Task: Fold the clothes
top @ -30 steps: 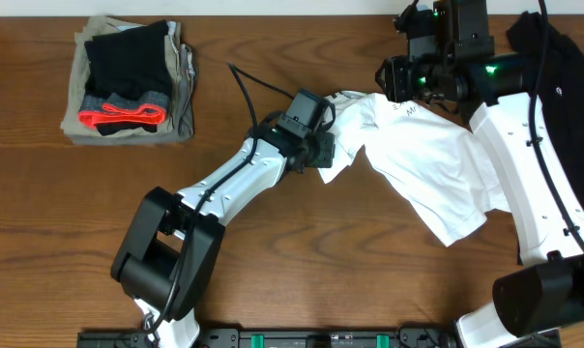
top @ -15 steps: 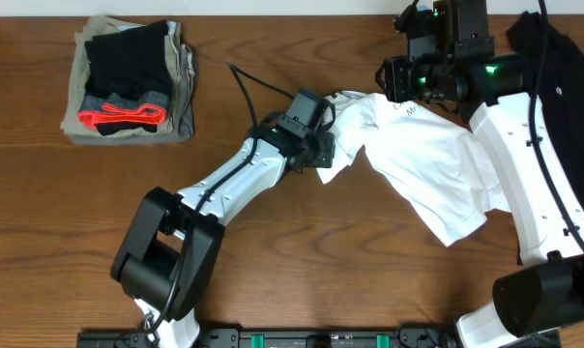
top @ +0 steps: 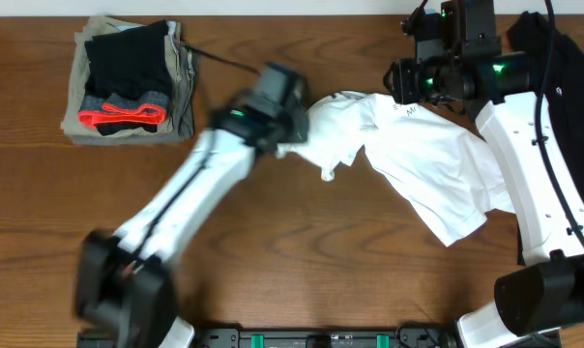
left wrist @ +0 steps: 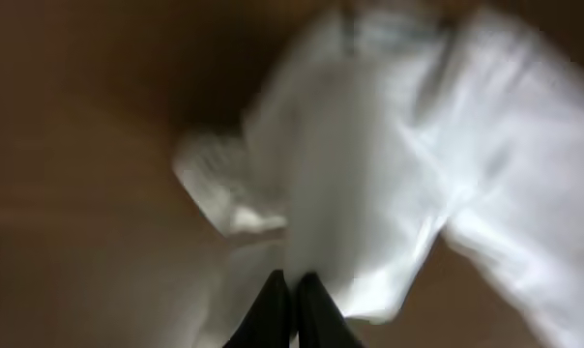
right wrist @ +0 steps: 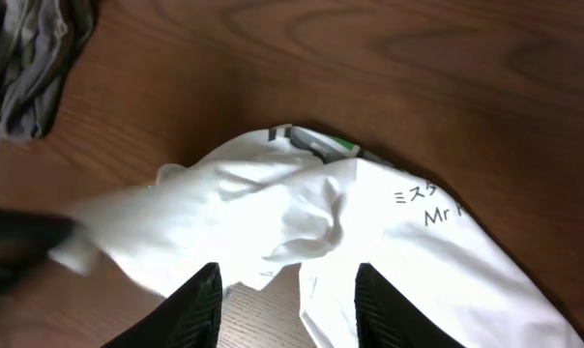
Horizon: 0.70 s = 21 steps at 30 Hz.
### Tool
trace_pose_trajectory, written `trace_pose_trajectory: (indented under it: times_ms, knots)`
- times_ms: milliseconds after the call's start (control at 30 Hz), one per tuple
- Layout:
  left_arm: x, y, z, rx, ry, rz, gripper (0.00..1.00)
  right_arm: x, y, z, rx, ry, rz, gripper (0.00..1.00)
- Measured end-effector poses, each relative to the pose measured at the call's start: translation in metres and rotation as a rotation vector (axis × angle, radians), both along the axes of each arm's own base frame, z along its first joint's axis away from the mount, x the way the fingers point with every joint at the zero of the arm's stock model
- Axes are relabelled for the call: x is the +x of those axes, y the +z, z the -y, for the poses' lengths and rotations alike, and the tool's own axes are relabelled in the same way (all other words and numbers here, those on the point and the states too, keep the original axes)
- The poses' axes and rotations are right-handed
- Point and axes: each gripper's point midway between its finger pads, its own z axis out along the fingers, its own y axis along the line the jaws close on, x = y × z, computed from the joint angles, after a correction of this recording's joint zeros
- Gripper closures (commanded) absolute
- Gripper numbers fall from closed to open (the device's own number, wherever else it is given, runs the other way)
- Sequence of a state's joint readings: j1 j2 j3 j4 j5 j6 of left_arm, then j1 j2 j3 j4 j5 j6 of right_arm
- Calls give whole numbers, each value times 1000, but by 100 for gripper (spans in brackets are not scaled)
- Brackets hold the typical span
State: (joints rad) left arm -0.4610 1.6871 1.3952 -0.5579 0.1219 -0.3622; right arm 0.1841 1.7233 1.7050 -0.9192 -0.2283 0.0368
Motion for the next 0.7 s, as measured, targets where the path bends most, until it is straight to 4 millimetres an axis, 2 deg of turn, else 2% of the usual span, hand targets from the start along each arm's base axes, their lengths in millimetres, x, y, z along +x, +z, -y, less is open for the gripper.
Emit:
trace_pose_trajectory:
  times_ms: [67, 133, 233, 300, 367, 533, 700]
  knots:
    - [7, 49, -13, -42, 35, 109, 94, -1, 0, 0, -1, 0, -3, 58]
    - [3, 91, -23, -76, 55, 200, 94, -2, -2, 0, -1, 1, -12, 59]
    - [-8, 126, -27, -110, 56, 275, 94, -9, -6, 0, -2, 6, -45, 60]
    - [-11, 132, -29, -115, 56, 286, 94, -17, -11, 1, -8, 9, -80, 59]
    - [-10, 130, -29, -110, 59, 282, 94, -25, -16, 3, -15, 8, -124, 58]
    - [-3, 122, -37, -61, 100, 286, 94, -55, -30, 12, -36, 0, -263, 56]
    - [8, 130, -50, -7, 159, 353, 94, -75, -37, 16, -54, 6, -349, 55]
